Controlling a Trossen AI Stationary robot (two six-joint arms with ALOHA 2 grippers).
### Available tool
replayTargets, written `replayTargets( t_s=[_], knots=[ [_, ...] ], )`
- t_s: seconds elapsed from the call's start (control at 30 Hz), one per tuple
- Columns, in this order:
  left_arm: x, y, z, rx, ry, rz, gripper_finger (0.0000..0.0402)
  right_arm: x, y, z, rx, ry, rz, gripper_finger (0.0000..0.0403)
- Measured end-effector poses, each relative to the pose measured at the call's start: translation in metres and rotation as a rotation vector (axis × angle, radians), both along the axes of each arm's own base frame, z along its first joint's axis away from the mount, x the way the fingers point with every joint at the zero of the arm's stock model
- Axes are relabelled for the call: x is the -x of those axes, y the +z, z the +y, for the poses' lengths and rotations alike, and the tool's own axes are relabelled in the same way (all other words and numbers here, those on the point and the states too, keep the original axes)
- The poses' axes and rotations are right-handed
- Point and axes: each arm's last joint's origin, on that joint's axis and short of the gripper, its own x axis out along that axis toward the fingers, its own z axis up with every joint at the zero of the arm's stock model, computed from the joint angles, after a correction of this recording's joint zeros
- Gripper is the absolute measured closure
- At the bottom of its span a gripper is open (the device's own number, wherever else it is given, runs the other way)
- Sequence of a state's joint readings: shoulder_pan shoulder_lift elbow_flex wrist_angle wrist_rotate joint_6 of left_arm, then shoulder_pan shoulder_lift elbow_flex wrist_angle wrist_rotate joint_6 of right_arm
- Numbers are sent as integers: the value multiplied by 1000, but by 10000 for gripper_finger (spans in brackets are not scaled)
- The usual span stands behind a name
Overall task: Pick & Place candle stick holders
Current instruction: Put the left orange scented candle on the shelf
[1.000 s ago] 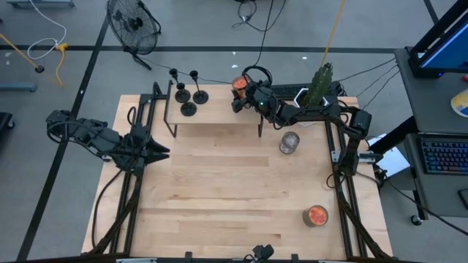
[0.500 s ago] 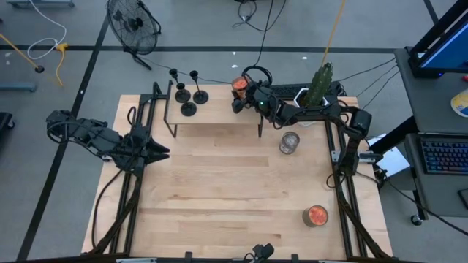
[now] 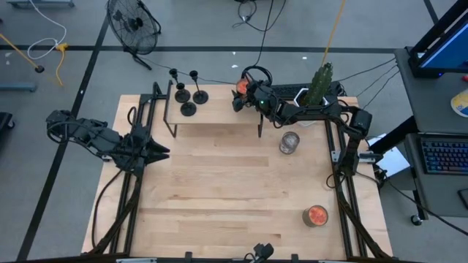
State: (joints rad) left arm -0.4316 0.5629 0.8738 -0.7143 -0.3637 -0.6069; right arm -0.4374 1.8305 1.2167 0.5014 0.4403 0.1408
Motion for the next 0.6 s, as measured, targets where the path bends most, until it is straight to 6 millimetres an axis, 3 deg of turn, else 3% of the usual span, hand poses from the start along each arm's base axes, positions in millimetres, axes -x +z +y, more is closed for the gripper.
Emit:
replayTargets(
  t_s=[0.27, 0.6],
  knots=[
    [0, 0, 0, 0, 0, 0, 289, 1, 4, 1, 33, 5, 17, 5],
    [0, 0, 0, 0, 1, -1, 289, 12, 38, 7, 121, 13, -22, 4]
  ],
)
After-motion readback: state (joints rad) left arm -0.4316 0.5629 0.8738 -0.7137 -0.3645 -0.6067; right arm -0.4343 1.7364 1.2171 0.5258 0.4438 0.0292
